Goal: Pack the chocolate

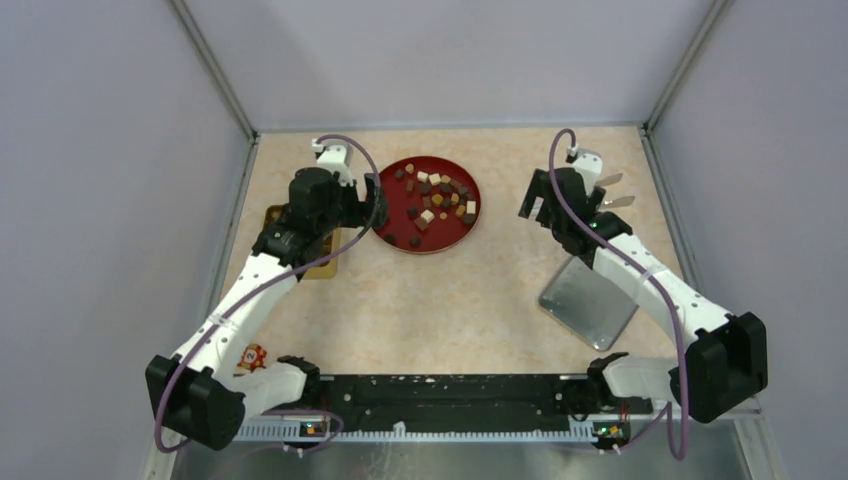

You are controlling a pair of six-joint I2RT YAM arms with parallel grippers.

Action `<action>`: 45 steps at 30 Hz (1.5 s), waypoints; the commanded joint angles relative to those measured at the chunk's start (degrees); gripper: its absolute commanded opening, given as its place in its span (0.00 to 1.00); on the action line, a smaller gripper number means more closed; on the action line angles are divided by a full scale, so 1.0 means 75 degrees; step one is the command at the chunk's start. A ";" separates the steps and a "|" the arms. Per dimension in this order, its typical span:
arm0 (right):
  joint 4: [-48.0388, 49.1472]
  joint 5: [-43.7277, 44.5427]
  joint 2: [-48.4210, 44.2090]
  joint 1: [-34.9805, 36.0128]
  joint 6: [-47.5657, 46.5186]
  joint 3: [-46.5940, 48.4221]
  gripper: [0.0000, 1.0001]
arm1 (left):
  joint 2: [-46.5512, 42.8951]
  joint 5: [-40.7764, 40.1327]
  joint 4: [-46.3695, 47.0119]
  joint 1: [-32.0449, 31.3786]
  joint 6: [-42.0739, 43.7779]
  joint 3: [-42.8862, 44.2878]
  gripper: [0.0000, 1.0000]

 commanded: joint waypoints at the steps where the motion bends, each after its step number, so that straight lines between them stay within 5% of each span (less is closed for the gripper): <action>1: 0.0355 0.0334 0.0027 -0.0060 0.0052 -0.0070 0.93 | -0.0062 -0.0012 0.0335 0.0028 -0.0052 0.0244 0.99; 14: 0.0885 0.0374 0.0390 -0.0315 -0.0312 -0.0215 0.93 | -0.0416 -0.0687 0.0917 0.0016 -0.0050 -0.0446 0.99; 22: -0.0311 -0.0319 0.2659 -0.1839 -0.0073 0.2292 0.92 | -0.0277 -0.0465 0.0792 0.0023 -0.0318 -0.0556 0.99; 33: -0.0492 -0.1112 0.5974 -0.2772 0.0105 0.5186 0.83 | -0.0337 0.0409 0.0488 0.0023 -0.0279 -0.0504 0.99; 45: -0.0898 -0.1190 0.7287 -0.2971 0.0364 0.5977 0.83 | -0.0373 0.0520 0.0284 0.0018 -0.0183 -0.0476 0.99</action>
